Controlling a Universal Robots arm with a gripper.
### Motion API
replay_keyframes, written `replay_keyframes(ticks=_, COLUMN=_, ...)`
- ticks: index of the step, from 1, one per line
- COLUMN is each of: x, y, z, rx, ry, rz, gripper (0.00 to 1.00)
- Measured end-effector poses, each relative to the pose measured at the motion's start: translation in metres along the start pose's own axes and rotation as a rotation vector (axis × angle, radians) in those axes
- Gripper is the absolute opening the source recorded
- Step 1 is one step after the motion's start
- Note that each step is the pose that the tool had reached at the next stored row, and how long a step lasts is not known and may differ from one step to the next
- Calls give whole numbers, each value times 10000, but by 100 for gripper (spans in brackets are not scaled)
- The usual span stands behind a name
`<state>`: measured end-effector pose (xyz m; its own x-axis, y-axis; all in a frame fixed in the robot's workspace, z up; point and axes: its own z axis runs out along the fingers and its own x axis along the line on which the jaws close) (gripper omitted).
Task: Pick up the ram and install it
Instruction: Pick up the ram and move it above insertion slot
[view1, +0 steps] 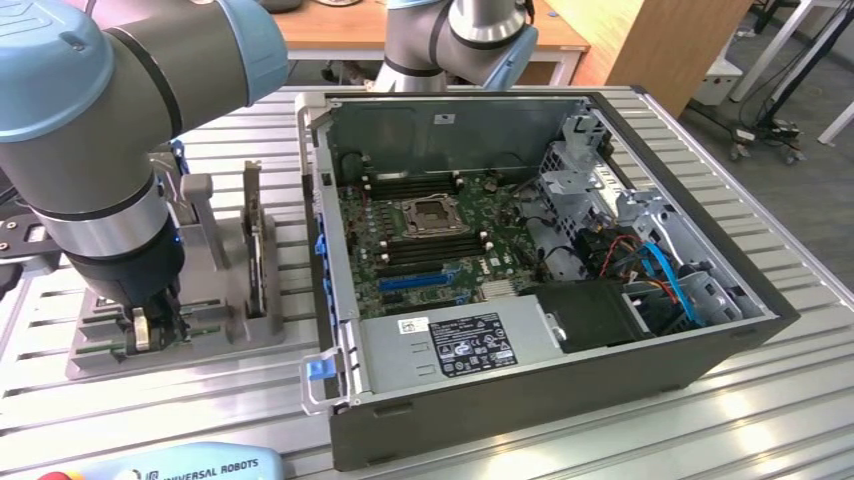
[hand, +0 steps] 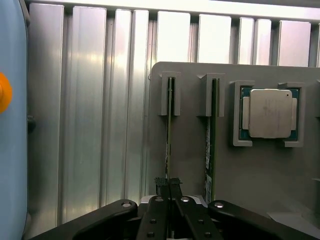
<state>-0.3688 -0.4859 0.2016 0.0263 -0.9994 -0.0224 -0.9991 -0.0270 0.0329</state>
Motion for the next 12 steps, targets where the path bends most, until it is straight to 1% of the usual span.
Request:
replay_keyframes(ticks=4, x=0, y=0, z=-4, rx=2, ry=-2, rz=0, gripper=11)
replay_keyframes(ticks=12, x=-1, y=2, z=-60, rx=0, ry=0, rz=0, gripper=11)
